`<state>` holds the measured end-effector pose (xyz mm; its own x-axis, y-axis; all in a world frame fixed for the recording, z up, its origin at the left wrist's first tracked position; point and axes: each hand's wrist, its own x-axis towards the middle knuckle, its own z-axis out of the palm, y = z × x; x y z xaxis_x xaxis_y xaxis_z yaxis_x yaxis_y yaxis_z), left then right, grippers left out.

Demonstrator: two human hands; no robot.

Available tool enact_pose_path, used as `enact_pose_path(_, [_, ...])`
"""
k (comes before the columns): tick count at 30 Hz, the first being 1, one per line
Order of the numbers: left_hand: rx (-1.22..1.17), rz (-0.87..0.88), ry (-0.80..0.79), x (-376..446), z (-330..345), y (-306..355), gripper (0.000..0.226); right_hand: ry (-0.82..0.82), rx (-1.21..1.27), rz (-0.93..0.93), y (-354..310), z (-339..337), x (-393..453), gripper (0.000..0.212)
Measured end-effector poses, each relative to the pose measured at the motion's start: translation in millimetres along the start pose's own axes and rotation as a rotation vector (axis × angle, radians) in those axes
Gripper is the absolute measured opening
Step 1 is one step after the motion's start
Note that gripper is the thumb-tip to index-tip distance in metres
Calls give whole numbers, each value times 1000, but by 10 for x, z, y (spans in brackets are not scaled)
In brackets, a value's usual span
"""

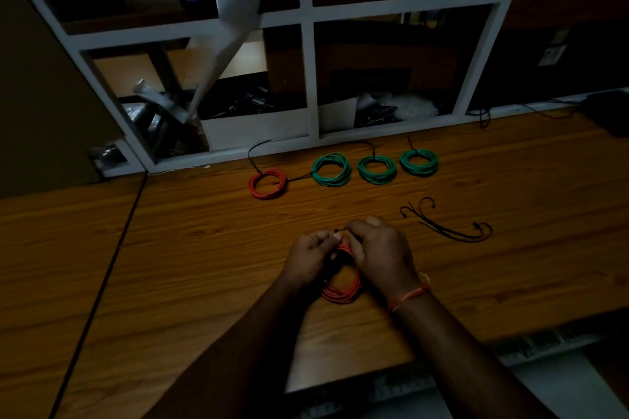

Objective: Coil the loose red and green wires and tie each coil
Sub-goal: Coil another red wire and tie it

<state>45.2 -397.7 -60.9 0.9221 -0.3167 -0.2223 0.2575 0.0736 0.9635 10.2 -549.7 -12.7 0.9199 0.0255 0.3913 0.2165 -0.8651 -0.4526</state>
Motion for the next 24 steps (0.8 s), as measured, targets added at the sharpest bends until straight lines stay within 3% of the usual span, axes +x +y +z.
enact_pose_path(13, [27, 16, -5, 11, -4, -30, 23, -163, -61, 7, -54, -2, 74, 19])
enact_pose_path(19, [6, 37, -3, 2, 1, -40, 26, 52, 95, 35, -68, -21, -13, 8])
enact_pose_path(24, [-22, 43, -23, 4, -14, -55, 31, -5, 69, 36, -16, 107, 40, 9])
